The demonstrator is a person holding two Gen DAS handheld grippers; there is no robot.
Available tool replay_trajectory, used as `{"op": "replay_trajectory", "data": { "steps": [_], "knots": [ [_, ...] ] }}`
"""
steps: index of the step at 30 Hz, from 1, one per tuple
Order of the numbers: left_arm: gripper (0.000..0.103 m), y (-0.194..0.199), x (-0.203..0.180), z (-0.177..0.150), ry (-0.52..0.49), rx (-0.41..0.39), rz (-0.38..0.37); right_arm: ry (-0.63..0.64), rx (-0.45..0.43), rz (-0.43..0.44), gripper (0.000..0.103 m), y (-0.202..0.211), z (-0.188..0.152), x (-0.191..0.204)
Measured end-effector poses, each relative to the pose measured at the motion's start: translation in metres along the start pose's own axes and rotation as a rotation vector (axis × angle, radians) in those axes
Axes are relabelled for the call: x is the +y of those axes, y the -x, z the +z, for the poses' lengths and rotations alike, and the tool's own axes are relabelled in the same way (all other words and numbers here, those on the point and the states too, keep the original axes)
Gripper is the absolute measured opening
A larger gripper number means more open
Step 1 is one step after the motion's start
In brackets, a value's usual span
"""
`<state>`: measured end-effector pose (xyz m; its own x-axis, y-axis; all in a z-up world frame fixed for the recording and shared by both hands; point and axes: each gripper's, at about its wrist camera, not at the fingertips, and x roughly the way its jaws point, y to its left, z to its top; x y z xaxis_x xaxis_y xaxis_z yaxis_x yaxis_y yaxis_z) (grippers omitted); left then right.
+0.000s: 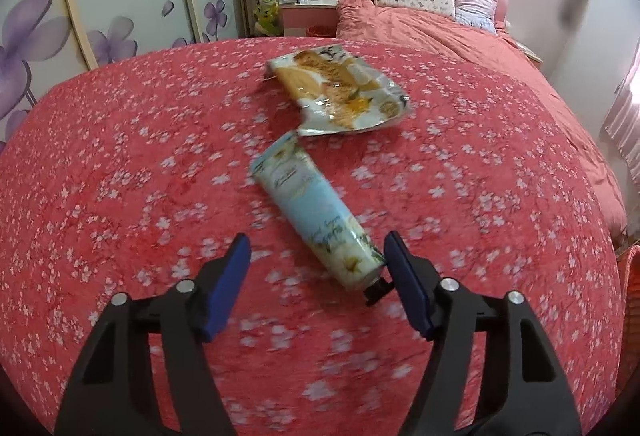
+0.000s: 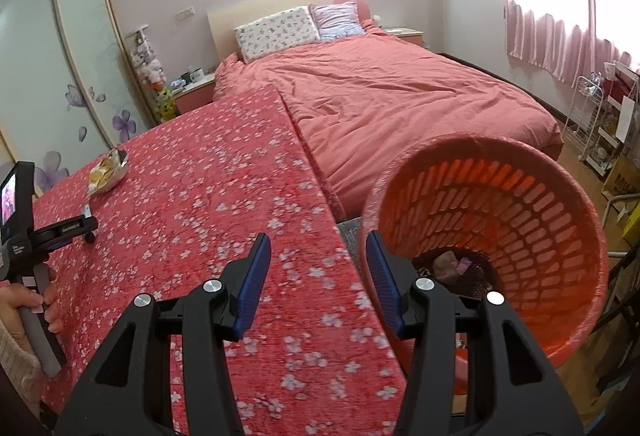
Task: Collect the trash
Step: 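Move both open tools back over the bed toward the tube and wrapper, then grasp the white-and-blue hand-cream tube with the left tool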
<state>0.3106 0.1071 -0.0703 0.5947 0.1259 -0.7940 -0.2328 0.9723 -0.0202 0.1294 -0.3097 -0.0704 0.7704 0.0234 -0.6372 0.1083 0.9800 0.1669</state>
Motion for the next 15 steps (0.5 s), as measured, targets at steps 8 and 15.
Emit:
{"op": "replay_trajectory", "data": {
  "steps": [8,15],
  "knots": [
    [0.050,0.000,0.005,0.000,-0.028,-0.017,-0.079,0.015,0.020,0.026,0.050,-0.006,-0.003,0.016],
    [0.043,-0.009,0.004,0.008,0.031,0.007,-0.067,0.041,0.028,0.041,0.050,-0.010,-0.002,0.031]
  ]
}}
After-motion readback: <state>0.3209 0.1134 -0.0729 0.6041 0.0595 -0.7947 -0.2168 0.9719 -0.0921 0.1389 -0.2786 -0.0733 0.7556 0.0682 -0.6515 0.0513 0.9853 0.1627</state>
